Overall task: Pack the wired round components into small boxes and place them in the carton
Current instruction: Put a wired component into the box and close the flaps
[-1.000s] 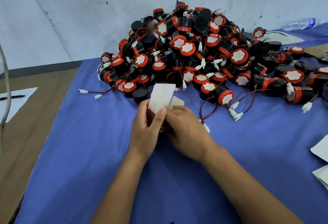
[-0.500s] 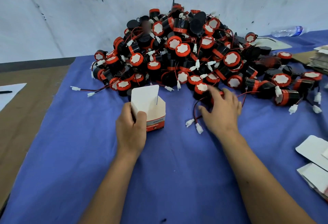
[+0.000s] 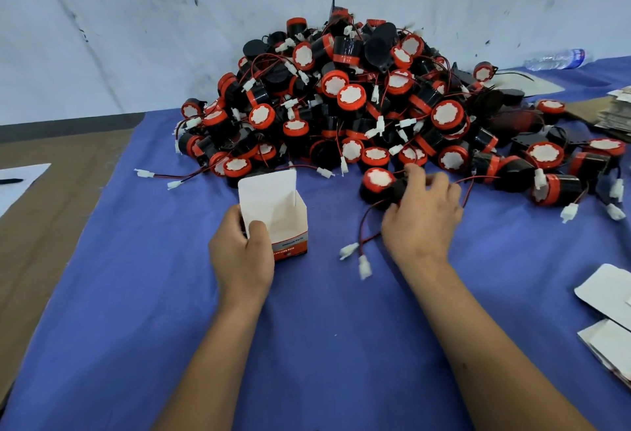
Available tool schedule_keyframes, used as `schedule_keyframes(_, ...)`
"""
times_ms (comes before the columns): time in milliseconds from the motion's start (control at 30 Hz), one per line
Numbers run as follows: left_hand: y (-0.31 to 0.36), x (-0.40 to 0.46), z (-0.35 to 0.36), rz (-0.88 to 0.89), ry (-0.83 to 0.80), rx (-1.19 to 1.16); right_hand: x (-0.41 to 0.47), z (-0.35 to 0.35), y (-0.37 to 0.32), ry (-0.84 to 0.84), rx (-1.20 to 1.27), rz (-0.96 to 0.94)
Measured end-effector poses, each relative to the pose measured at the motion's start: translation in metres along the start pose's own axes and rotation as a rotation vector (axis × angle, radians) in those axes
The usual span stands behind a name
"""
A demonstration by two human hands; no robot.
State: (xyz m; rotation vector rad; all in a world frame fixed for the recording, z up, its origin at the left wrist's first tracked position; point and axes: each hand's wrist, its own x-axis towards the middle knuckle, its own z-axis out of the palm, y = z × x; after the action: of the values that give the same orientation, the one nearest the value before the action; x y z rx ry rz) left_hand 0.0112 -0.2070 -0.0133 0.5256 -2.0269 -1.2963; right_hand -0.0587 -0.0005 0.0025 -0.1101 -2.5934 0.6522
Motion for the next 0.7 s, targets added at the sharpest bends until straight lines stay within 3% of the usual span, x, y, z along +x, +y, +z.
schedule_keyframes(67, -0.003, 0.004, -0.004, -0.014, 0.130, 0.069, -0.001, -0.003, -0.007, 0.120, 0.043, -0.029)
schedule_keyframes(133, -0.007, 0.011, -0.010, -0.062, 0.255, 0.123, -0.007, 0.003, -0.026, 0.121, 0.135, -0.212)
schedule_keyframes(233, -0.015, 0.019, -0.018, -0.154, 0.366, 0.119, -0.015, 0.031, -0.067, -0.195, 0.184, -0.493)
schedule_keyframes(400, -0.019, 0.033, -0.037, -0.139, 0.592, -0.009, -0.016, 0.085, -0.133, -0.513, 0.064, -0.645)
schedule_keyframes(500, -0.017, 0.035, -0.043, -0.148, 0.646, -0.053, -0.013, 0.098, -0.149, -0.518, -0.022, -0.676)
schedule_keyframes(567, -0.017, 0.035, -0.042, -0.188, 0.637, -0.081, -0.013, 0.096, -0.149, -0.370, -0.099, -0.661)
schedule_keyframes(633, -0.018, 0.036, -0.041, -0.231, 0.615, -0.099, -0.012, 0.088, -0.142, -0.316, -0.069, -0.573)
schedule_keyframes(700, -0.019, 0.037, -0.038, -0.254, 0.585, -0.114, -0.008, 0.077, -0.124, -0.371, 0.061, -0.419)
